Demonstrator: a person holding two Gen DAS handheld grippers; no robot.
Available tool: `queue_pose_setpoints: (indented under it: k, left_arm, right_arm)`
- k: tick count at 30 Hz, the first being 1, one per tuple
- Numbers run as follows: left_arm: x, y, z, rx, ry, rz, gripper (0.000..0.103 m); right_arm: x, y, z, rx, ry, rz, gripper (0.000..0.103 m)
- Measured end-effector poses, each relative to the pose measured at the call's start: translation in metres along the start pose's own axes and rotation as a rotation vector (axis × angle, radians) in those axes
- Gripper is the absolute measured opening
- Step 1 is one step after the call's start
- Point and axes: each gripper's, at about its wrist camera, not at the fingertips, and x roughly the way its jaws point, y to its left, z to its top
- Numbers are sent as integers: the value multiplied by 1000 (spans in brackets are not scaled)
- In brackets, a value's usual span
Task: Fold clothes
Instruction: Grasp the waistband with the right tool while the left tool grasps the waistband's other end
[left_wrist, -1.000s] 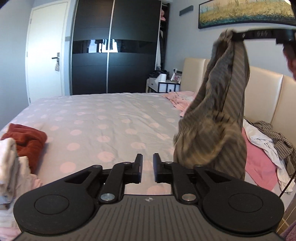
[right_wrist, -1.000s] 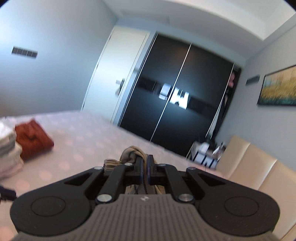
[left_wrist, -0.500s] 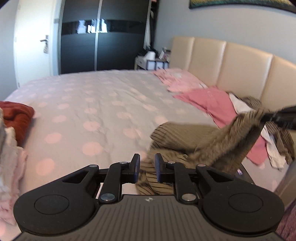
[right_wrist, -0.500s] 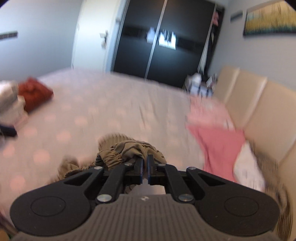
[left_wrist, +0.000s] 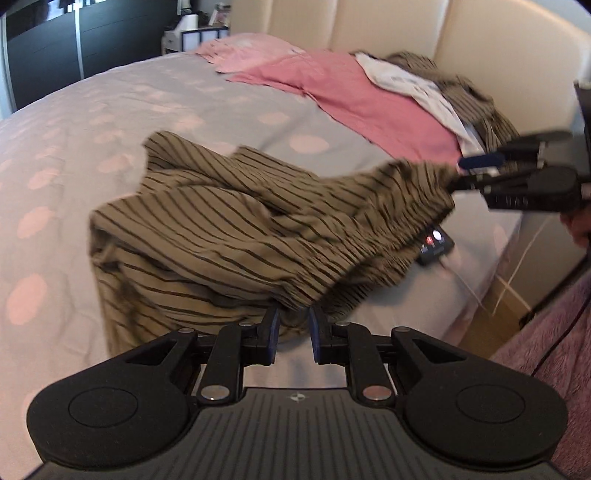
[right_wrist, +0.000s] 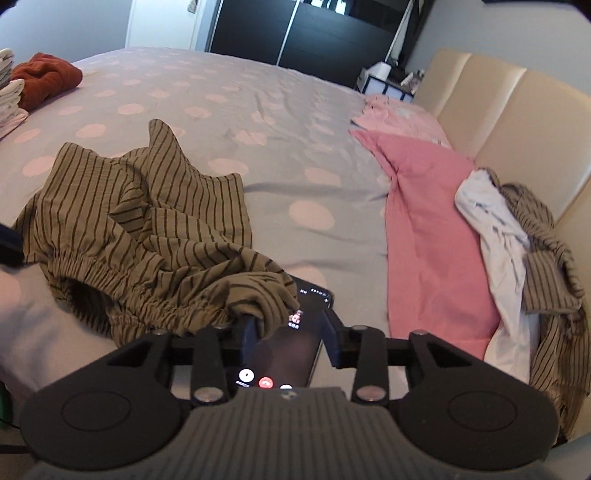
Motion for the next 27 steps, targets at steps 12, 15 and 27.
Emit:
queue_pose_setpoints:
  k: [12, 15, 27]
  left_arm:
    - [45, -12, 49, 81, -112, 49, 16]
    - [50, -13, 62, 94, -113, 42, 18]
    - [23, -17, 18, 36, -80, 145, 18]
  right_arm:
    - [-3, -8, -16, -51, 30, -22, 42]
    - [-4, -10, -20, -40, 33, -18, 42]
    - [12, 42, -33, -225, 89, 198, 25]
